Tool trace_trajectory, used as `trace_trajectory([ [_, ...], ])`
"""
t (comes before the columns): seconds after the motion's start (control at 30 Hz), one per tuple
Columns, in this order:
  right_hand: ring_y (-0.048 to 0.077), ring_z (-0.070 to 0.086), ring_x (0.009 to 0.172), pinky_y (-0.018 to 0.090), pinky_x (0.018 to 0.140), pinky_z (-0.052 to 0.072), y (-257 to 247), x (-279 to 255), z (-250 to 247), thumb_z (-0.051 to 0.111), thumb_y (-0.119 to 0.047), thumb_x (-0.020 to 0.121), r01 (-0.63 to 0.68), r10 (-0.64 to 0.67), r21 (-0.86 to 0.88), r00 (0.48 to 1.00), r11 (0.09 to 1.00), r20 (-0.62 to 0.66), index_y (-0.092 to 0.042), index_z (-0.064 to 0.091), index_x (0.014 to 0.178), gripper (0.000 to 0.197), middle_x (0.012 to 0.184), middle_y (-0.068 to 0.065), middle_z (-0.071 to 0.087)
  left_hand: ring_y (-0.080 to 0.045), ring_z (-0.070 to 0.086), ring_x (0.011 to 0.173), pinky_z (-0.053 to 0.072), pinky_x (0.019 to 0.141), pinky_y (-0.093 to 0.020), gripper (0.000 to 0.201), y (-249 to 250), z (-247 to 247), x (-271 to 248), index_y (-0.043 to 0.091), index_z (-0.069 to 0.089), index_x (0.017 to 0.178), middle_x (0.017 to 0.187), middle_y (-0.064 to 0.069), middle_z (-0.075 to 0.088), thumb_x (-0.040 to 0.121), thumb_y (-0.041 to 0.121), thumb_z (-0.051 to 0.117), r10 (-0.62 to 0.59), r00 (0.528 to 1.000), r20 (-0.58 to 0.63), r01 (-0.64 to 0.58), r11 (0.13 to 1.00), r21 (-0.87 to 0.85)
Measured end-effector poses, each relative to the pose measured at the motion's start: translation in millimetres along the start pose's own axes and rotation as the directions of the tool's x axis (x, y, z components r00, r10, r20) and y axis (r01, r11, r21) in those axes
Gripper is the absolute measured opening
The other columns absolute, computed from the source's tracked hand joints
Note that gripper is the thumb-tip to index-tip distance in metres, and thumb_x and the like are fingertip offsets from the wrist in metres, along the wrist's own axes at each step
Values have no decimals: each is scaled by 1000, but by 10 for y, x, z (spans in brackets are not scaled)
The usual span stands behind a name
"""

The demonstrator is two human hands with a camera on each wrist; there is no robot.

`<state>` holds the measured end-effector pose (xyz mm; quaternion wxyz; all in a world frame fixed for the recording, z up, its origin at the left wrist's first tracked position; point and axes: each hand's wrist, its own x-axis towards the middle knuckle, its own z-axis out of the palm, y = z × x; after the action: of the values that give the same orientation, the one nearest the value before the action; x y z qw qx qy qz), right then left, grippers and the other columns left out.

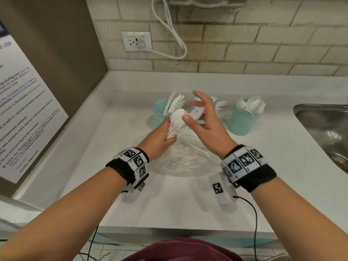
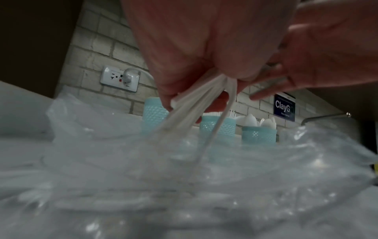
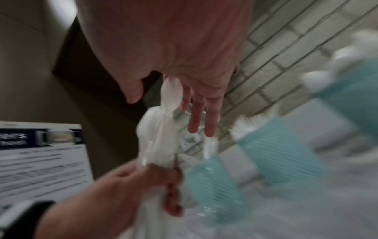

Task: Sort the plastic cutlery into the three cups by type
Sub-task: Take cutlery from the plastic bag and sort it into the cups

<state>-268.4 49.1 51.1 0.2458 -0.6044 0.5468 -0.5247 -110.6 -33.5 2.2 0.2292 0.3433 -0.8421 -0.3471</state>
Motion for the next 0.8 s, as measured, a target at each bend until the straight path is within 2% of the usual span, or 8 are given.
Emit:
trace_trajectory([
  [0.13, 5, 53, 105, 13, 88, 41, -106, 235, 315, 39, -21, 101, 71, -65, -62, 993, 996, 96, -12, 47, 126, 28, 117, -3, 55, -11, 59, 77, 50, 76, -29, 61, -105, -1, -87, 18, 26, 142, 96, 6, 57, 91, 19, 59, -121, 987, -108, 99, 978, -184],
  [0.2, 7, 54, 100, 10, 84, 41, -72, 238, 471, 36, -19, 102, 31, -17, -75, 984, 997, 177, -9, 47, 127, 29, 114, 0, 57, -12, 62, 88, 52, 82, -32, 68, -200, -8, -130, 19, 31, 140, 102, 6, 62, 83, 30, 68, -157, 979, -132, 122, 963, -242],
  [0.3, 14, 55, 106, 21, 93, 42, 11, 202, 631, 39, -24, 101, -57, 65, -35, 956, 998, 285, -11, 46, 126, 29, 116, 2, 55, -12, 65, 101, 52, 90, -36, 69, -314, -21, -210, 23, 46, 130, 109, 5, 67, 71, 46, 73, -209, 976, -65, 189, 953, -235],
  [0.4, 23, 56, 108, 35, 95, 45, 60, 187, 712, 46, -33, 97, -135, 128, 4, 947, 991, 294, -17, 48, 107, 19, 116, 8, 56, -10, 66, 86, 52, 80, -30, 38, -387, -19, -273, 23, 61, 103, 92, 5, 70, 72, 37, 78, -306, 952, 30, 306, 935, -180],
  [0.47, 16, 49, 114, 25, 95, 38, 76, 189, 732, 47, -27, 97, -129, 130, -21, 954, 991, 269, -15, 45, 101, 13, 128, 9, 50, -12, 65, 80, 53, 78, -32, 35, -402, -28, -282, 20, 62, 93, 85, 4, 69, 69, 34, 81, -345, 936, 63, 350, 928, -128],
  [0.6, 4, 52, 98, 3, 78, 40, 50, 215, 721, 43, -12, 99, -184, 163, 47, 943, 982, 290, -11, 37, 103, 8, 127, 13, 55, -12, 62, 90, 47, 79, -22, 44, -344, -57, -272, 19, 59, 108, 93, 8, 66, 72, 32, 81, -313, 946, 80, 321, 938, -132],
  [0.73, 4, 54, 103, 15, 88, 42, -170, 289, 566, 48, -32, 96, -200, 167, 131, 959, 971, 230, -17, 35, 129, 38, 120, -1, 55, -16, 68, 83, 53, 83, -33, 33, -251, -123, -190, 17, 65, 101, 85, 3, 72, 79, 40, 73, -279, 960, -9, 270, 938, -217],
  [0.8, 8, 52, 114, 27, 98, 42, -282, 350, 446, 42, -44, 96, -205, 182, 182, 974, 962, 137, -25, 37, 130, 39, 128, -3, 52, -17, 71, 75, 55, 83, -36, 29, -152, -182, -123, 15, 66, 97, 82, -4, 74, 81, 38, 73, -262, 963, -66, 235, 931, -280],
])
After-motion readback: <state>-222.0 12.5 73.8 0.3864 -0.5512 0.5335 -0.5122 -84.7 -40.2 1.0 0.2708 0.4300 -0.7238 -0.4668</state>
